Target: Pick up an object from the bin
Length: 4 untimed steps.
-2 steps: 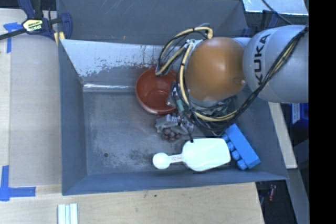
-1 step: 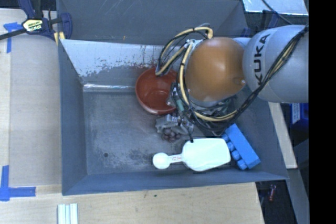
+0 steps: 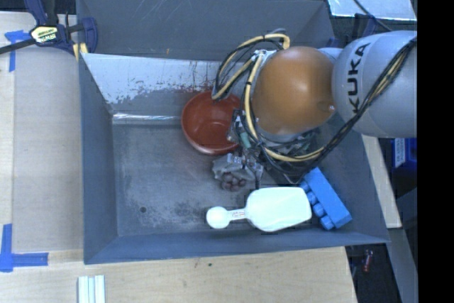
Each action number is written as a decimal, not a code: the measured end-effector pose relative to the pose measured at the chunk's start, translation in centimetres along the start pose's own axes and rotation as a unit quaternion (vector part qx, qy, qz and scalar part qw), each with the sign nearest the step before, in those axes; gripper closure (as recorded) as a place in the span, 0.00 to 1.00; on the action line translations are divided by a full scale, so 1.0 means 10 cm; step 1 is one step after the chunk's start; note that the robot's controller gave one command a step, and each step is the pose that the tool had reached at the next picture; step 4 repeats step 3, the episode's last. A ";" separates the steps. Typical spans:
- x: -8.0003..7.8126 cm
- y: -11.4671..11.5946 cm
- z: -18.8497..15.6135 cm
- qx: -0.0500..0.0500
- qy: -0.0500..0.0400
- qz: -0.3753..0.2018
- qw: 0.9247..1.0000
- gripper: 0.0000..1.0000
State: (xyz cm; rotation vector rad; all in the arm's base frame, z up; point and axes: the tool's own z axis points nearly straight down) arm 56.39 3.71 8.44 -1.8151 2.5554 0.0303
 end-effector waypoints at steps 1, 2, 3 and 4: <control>0.01 0.02 -0.28 -0.003 0.002 0.000 1.000 1.00; 0.00 0.01 -0.54 -0.001 0.001 0.002 1.000 1.00; 0.00 0.01 -0.67 -0.001 0.000 0.003 1.000 1.00; 0.00 0.01 -0.67 -0.001 0.000 0.003 1.000 1.00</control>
Offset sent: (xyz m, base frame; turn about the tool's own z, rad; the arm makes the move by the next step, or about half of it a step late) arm -0.0020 -0.0004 0.0609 0.0005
